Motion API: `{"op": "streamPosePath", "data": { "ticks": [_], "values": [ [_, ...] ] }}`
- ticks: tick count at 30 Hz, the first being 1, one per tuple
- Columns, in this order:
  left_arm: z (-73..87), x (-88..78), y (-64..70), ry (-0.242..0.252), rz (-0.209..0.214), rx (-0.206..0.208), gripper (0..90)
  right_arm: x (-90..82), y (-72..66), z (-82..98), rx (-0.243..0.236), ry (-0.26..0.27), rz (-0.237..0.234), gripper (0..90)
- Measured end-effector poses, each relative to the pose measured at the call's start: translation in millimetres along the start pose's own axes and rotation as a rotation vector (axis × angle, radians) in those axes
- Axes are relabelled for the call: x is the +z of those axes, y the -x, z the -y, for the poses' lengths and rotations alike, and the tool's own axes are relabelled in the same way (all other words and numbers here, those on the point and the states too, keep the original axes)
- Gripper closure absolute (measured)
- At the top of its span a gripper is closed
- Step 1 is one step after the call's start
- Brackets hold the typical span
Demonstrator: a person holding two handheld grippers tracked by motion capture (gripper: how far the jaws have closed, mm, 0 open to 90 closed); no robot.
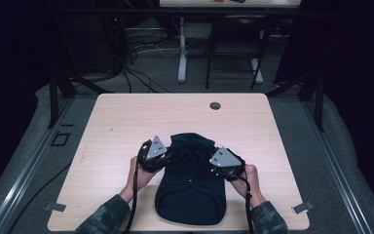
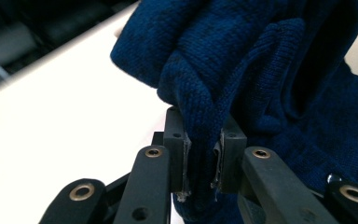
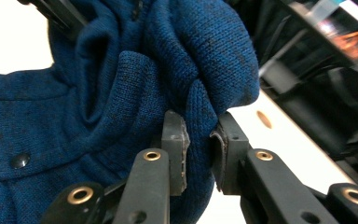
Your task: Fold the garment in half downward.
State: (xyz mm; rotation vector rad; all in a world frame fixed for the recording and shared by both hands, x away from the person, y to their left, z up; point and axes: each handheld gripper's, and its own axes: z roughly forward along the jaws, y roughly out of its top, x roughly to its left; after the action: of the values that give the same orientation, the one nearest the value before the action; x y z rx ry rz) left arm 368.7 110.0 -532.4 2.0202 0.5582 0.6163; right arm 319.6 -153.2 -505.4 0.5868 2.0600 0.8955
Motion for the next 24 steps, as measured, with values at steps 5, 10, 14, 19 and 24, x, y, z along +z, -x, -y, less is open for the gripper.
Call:
{"op": "streamPosePath", "data": {
  "ticks": [5,10,14,19,24],
  "values": [
    [-1.9,-0.4,5.7,0.026,-0.076,0.061,79.2,0.0,5.2,-2.1,0.069,-0.017,-0.055,73.7],
    [4.1,2.7,5.2,-0.003,-0.065,0.054,78.9,4.3,8.4,7.5,0.202,-0.086,-0.212,62.4],
    [6.1,4.1,6.4,-0.027,-0.056,0.060,78.3,5.3,7.2,11.6,0.229,-0.134,-0.238,56.6],
    [6.5,2.2,6.2,-0.043,-0.038,0.052,73.2,6.3,6.9,18.1,0.273,-0.184,-0.254,50.8],
    [6.4,0.1,4.6,-0.051,0.017,0.025,65.2,9.2,4.4,21.3,0.266,-0.187,-0.239,57.4]
  ]
}}
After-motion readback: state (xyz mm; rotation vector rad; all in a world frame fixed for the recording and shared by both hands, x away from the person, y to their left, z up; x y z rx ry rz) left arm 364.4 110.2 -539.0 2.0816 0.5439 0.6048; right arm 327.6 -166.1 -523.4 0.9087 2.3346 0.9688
